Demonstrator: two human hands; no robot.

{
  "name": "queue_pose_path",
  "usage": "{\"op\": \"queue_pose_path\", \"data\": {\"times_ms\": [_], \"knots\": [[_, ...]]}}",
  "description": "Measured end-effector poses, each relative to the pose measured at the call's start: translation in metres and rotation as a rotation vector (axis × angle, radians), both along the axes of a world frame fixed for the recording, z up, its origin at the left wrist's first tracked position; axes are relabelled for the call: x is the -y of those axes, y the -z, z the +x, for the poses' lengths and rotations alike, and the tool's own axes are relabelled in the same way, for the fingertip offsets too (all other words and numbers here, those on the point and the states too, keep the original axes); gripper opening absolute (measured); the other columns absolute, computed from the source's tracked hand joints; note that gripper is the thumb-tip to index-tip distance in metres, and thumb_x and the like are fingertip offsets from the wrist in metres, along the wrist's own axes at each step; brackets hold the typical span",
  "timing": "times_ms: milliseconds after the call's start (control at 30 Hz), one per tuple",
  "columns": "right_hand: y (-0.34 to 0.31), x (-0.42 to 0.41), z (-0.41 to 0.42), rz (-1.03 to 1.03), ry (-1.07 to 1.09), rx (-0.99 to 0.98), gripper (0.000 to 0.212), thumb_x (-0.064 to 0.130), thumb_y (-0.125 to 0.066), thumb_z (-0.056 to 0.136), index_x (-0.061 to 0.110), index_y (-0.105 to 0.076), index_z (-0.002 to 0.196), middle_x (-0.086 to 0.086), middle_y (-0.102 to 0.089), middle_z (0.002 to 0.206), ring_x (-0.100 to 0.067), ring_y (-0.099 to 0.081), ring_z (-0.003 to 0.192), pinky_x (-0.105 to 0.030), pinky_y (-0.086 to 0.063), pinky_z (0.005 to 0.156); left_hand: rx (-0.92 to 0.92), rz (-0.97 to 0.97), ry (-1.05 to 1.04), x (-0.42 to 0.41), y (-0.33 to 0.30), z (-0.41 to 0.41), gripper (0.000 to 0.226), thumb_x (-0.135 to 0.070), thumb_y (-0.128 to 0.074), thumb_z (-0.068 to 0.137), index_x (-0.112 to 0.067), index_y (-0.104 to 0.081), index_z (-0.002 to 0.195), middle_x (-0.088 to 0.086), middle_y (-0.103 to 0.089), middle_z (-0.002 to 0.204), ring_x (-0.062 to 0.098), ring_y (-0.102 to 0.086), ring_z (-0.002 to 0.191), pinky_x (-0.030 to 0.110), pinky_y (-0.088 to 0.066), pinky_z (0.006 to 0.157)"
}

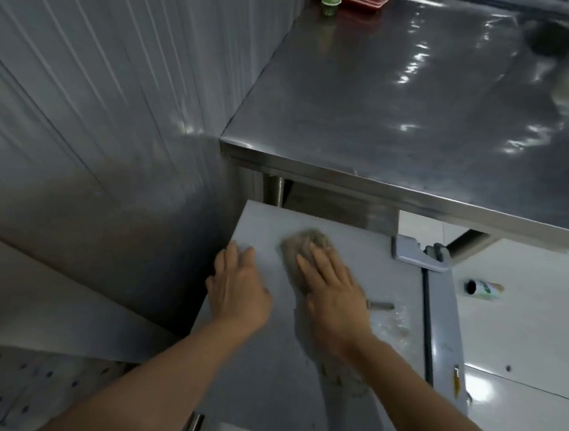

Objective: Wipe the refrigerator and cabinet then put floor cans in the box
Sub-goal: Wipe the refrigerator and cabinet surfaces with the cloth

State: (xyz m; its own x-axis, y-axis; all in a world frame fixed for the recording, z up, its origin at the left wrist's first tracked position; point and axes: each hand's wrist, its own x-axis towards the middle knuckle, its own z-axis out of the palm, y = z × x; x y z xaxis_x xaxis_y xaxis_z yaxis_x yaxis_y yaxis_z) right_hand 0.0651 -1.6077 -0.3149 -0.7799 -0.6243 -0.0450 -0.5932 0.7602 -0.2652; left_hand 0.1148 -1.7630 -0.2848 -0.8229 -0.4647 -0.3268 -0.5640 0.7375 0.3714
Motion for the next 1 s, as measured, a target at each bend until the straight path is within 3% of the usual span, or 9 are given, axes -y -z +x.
{"op": "queue_pose_path", "data": {"times_ms": [67,100,200,333,500,600,733,867,1000], "knots": [[-0.003,-0.020,0.023,0.035,-0.035,-0.017,0.059,0.034,-0.036,0.085,0.023,-0.039,0.143,-0.001,-0.032,0.153,-0.026,-0.026,0.142,-0.039,-0.019,0.108,-0.017,-0.009,0.076,-0.008,0.000,-0.004,0.069,-0.017,-0.049,0.089,-0.018,-0.013,0.148,0.004,0.001,0.159,0.024,-0.001,0.146,0.044,-0.017,0.117],[-0.003,-0.026,0.020,0.061,-0.030,-0.025,0.057,0.034,-0.038,0.087,0.024,-0.038,0.143,-0.001,-0.031,0.153,-0.026,-0.025,0.142,-0.039,-0.020,0.109,-0.023,0.002,0.109,-0.014,0.000,-0.007,0.069,-0.016,-0.049,0.089,-0.018,-0.013,0.149,0.003,0.000,0.159,0.023,-0.001,0.146,0.043,-0.016,0.118],[0.002,-0.021,-0.030,0.057,0.094,0.002,0.056,0.034,-0.033,0.098,0.026,-0.018,0.150,0.000,-0.005,0.160,-0.022,-0.001,0.147,-0.039,-0.007,0.117,-0.045,0.002,0.182,-0.027,0.002,-0.018,0.069,-0.017,-0.053,0.087,-0.017,-0.019,0.147,0.004,-0.005,0.158,0.024,-0.004,0.145,0.042,-0.018,0.117],[-0.003,-0.004,-0.079,0.017,0.311,0.089,0.058,0.033,-0.033,0.097,0.023,-0.014,0.151,-0.004,-0.003,0.160,-0.027,-0.002,0.147,-0.041,-0.009,0.118,-0.063,-0.024,0.215,-0.037,0.006,-0.025,0.067,-0.012,-0.054,0.085,-0.016,-0.025,0.145,0.005,-0.010,0.157,0.025,-0.009,0.143,0.045,-0.022,0.115],[0.002,-0.030,-0.008,-0.018,0.330,0.027,0.066,0.039,-0.030,0.097,0.019,-0.001,0.152,-0.007,0.013,0.159,-0.027,0.014,0.146,-0.037,0.010,0.113,-0.062,-0.026,0.220,-0.048,0.002,-0.026,0.068,-0.010,-0.054,0.084,-0.017,-0.024,0.145,0.003,-0.010,0.157,0.024,-0.009,0.143,0.044,-0.021,0.115],[0.004,-0.046,0.028,0.004,0.319,0.006,0.067,0.041,-0.024,0.093,0.013,-0.008,0.152,-0.014,0.005,0.159,-0.030,0.011,0.146,-0.037,0.020,0.108,-0.076,-0.026,0.305,-0.064,0.001,-0.033,0.071,-0.011,-0.056,0.082,-0.020,-0.022,0.145,0.001,-0.013,0.156,0.024,-0.012,0.142,0.044,-0.026,0.113],[-0.001,-0.033,-0.018,0.102,0.318,0.008,0.070,0.040,-0.025,0.096,0.004,0.001,0.150,-0.018,0.014,0.157,-0.030,0.017,0.145,-0.038,0.018,0.113,-0.048,-0.037,0.319,-0.071,0.005,-0.040,0.072,-0.012,-0.052,0.084,-0.023,-0.019,0.146,-0.003,-0.006,0.157,0.023,-0.006,0.143,0.044,-0.023,0.114],[-0.008,-0.021,-0.063,0.231,0.373,0.016,0.071,0.040,-0.020,0.094,-0.001,-0.001,0.149,-0.024,0.007,0.156,-0.034,0.011,0.145,-0.042,0.015,0.115,-0.020,-0.027,0.343,-0.064,0.011,-0.039,0.071,-0.011,-0.049,0.086,-0.027,-0.016,0.147,-0.006,-0.001,0.158,0.022,-0.002,0.144,0.042,-0.019,0.115],[-0.011,-0.032,-0.055,0.121,0.343,0.054,0.069,0.034,-0.026,0.095,0.002,-0.002,0.150,-0.021,0.005,0.157,-0.031,0.009,0.146,-0.039,0.011,0.117,-0.001,-0.016,0.329,-0.069,0.008,-0.040,0.073,-0.009,-0.048,0.085,-0.027,-0.015,0.147,-0.005,0.000,0.159,0.023,-0.001,0.145,0.044,-0.019,0.116]]}}
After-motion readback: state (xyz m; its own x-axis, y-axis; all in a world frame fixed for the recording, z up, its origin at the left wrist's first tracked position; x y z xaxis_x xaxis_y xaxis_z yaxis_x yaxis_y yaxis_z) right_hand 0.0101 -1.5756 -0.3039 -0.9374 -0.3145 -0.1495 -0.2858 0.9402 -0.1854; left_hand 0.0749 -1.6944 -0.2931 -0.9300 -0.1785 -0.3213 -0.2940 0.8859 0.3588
